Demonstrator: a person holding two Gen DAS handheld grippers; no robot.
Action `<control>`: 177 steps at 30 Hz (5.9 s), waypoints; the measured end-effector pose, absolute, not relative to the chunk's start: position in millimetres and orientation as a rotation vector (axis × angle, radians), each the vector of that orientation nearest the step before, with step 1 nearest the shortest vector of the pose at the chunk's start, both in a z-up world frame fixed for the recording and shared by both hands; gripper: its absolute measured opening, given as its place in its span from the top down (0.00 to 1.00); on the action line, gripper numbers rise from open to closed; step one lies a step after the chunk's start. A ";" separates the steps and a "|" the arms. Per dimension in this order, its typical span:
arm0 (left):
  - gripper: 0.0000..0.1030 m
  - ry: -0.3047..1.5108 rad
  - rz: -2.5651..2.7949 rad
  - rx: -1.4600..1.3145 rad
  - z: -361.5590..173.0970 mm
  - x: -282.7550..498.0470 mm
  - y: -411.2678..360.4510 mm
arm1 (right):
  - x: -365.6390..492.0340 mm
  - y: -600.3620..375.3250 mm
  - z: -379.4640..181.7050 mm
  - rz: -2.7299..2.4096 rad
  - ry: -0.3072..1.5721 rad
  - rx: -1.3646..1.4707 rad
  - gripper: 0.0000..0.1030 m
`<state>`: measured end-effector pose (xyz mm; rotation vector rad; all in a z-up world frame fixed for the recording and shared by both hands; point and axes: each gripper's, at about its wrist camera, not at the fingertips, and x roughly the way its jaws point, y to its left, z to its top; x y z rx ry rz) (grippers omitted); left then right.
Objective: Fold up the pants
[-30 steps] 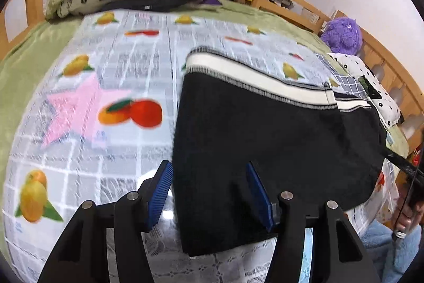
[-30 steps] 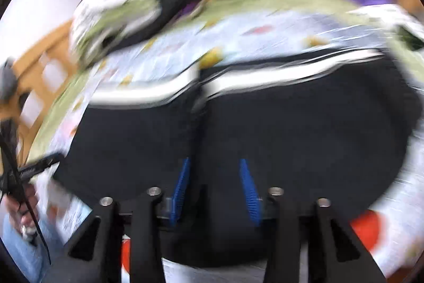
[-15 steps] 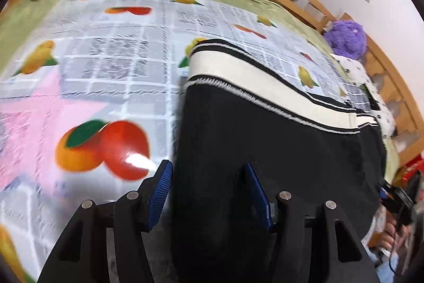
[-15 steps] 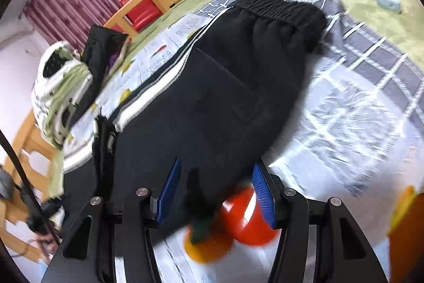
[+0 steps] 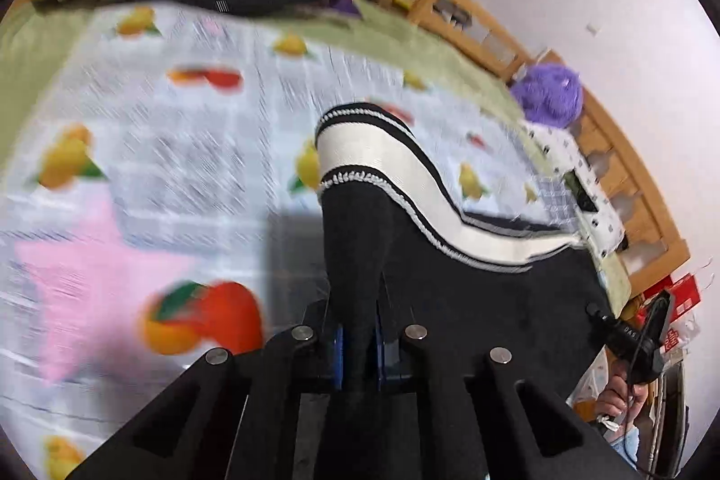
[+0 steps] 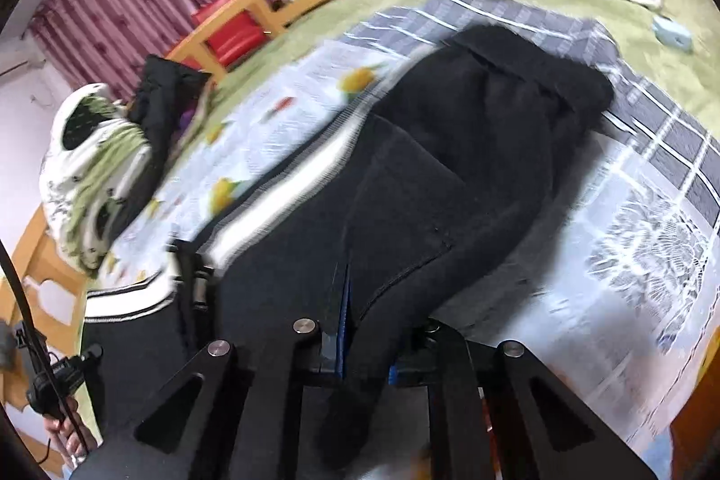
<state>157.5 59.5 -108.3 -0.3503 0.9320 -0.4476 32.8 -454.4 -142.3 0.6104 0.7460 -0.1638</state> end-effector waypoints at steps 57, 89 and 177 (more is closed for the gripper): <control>0.86 0.611 -0.070 -0.252 -51.5 14.2 57.2 | 0.5 -405.9 -137.4 -0.076 0.927 0.272 0.58; 0.58 0.876 -0.251 -0.407 -118.9 15.6 37.7 | 108.9 -274.7 -183.2 0.445 1.073 0.600 0.44; 0.41 1.017 -0.431 -0.267 -165.0 177.3 -95.1 | 158.6 -475.6 -173.6 0.146 1.007 0.335 0.29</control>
